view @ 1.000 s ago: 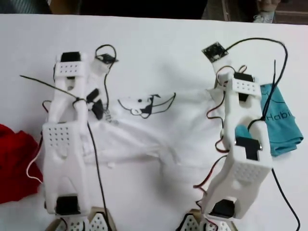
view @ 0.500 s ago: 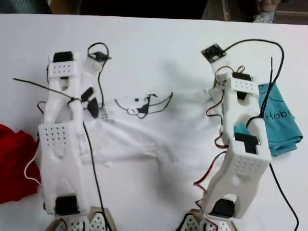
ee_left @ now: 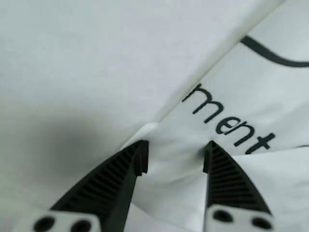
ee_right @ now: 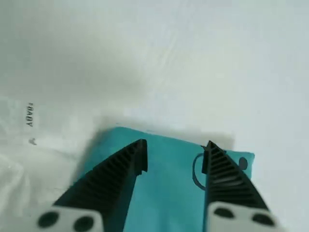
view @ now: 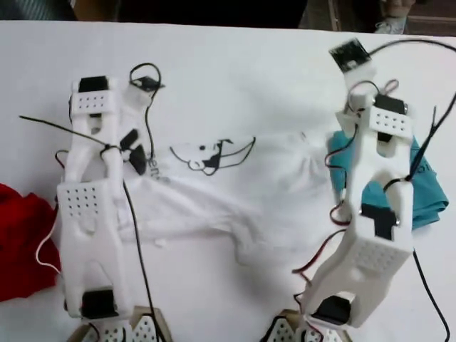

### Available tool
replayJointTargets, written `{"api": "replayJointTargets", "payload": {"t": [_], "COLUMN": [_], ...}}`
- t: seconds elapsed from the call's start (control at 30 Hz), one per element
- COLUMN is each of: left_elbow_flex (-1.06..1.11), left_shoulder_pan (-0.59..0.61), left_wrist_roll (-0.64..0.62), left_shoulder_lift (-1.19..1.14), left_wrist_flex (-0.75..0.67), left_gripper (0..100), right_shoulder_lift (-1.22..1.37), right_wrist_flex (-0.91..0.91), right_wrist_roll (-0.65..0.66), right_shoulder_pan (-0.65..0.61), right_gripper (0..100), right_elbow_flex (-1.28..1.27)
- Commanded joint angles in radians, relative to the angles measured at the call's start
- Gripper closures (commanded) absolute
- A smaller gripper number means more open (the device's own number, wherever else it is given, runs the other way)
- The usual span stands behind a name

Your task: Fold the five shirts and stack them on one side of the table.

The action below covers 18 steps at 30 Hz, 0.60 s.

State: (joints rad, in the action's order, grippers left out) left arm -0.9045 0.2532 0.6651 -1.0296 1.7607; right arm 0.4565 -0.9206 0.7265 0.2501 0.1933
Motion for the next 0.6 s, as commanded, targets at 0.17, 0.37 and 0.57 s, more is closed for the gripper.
{"api": "replayJointTargets", "payload": {"t": [0.17, 0.37, 0.57], "left_elbow_flex": [-0.022, -0.022, -0.022], "left_shoulder_pan": [0.003, -0.014, -0.009], "left_wrist_roll": [0.0, -0.008, -0.008], "left_shoulder_lift": [0.008, 0.008, 0.008], "left_wrist_flex": [0.012, 0.017, 0.018], "left_gripper": [79, 79, 79], "right_shoulder_lift": [0.099, 0.151, 0.226], "right_wrist_flex": [0.077, 0.13, 0.209], "right_wrist_roll": [-0.003, 0.0, 0.006], "right_shoulder_pan": [0.096, 0.12, 0.191], "right_gripper": [80.0, 80.0, 80.1], "right_elbow_flex": [0.037, 0.037, 0.037]}}
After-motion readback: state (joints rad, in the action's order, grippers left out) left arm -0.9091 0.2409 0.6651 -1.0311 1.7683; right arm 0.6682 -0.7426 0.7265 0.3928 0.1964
